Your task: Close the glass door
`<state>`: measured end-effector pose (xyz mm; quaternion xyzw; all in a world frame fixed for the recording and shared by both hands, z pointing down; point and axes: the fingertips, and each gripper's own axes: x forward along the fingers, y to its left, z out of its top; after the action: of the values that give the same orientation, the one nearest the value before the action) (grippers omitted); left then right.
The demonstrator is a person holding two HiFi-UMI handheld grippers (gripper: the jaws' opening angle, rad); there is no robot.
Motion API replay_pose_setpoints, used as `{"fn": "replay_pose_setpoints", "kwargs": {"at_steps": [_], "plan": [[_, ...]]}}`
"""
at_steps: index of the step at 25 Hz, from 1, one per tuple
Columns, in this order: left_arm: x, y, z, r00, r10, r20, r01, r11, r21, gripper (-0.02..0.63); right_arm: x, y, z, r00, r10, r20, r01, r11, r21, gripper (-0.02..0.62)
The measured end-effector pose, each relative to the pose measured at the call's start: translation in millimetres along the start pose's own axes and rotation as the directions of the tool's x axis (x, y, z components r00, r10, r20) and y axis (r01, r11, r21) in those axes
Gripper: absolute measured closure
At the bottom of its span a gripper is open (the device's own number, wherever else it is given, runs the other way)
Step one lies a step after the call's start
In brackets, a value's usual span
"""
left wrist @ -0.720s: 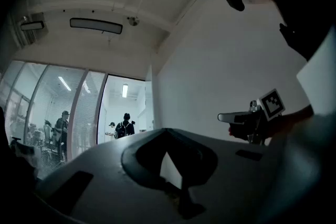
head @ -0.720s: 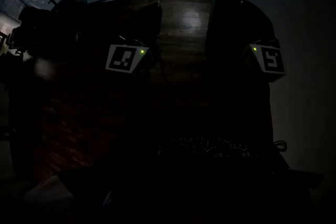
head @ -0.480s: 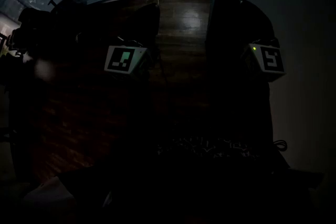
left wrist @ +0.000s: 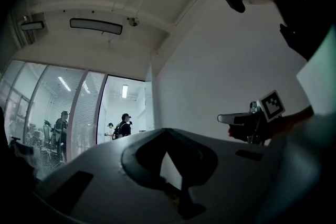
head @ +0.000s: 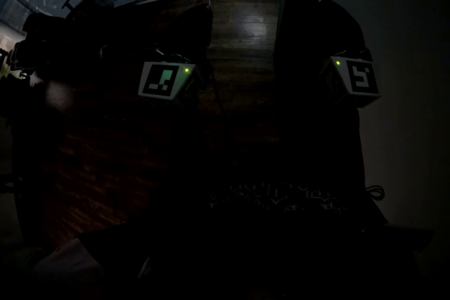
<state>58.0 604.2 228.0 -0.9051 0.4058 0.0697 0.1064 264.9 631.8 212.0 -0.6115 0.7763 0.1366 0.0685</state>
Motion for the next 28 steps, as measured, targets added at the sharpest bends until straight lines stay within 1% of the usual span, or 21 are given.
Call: {"fn": "replay_pose_setpoints", "kwargs": {"at_steps": [7, 12, 17, 22, 24, 28], "plan": [[-0.5, -0.8, -0.2, 1.0, -0.002, 0.002, 0.002, 1.0, -0.001, 0.604, -0.4, -2.9, -2.3, 1.0, 0.008, 0.008, -0.008, 0.998, 0.062, 0.592], [3.4, -0.5, -4.2, 1.0, 0.0, 0.0, 0.0, 1.0, 0.002, 0.604, 2.7, -3.6, -10.7, 1.0, 0.025, -0.007, -0.025, 0.998, 0.066, 0.592], [0.1, -2.1, -11.0, 1.0, -0.012, 0.004, 0.012, 1.0, -0.006, 0.604, -3.2, -6.2, -17.9, 0.999, -0.019, -0.028, 0.02, 0.998, 0.054, 0.592], [1.4, 3.3, -10.4, 1.0, -0.014, 0.005, 0.014, 1.0, -0.007, 0.604, 2.4, -6.4, -22.4, 0.999, -0.026, -0.036, 0.029, 0.996, 0.087, 0.592], [2.1, 5.9, -10.4, 1.0, -0.019, 0.014, 0.019, 1.0, -0.008, 0.604, 4.6, -4.8, -23.3, 0.999, -0.028, -0.035, 0.031, 0.997, 0.076, 0.592], [-0.6, 12.1, -19.5, 0.999, -0.032, 0.017, 0.032, 0.999, -0.037, 0.604, 7.4, 1.4, -31.3, 0.998, -0.037, -0.052, 0.038, 0.999, 0.018, 0.592]]}}
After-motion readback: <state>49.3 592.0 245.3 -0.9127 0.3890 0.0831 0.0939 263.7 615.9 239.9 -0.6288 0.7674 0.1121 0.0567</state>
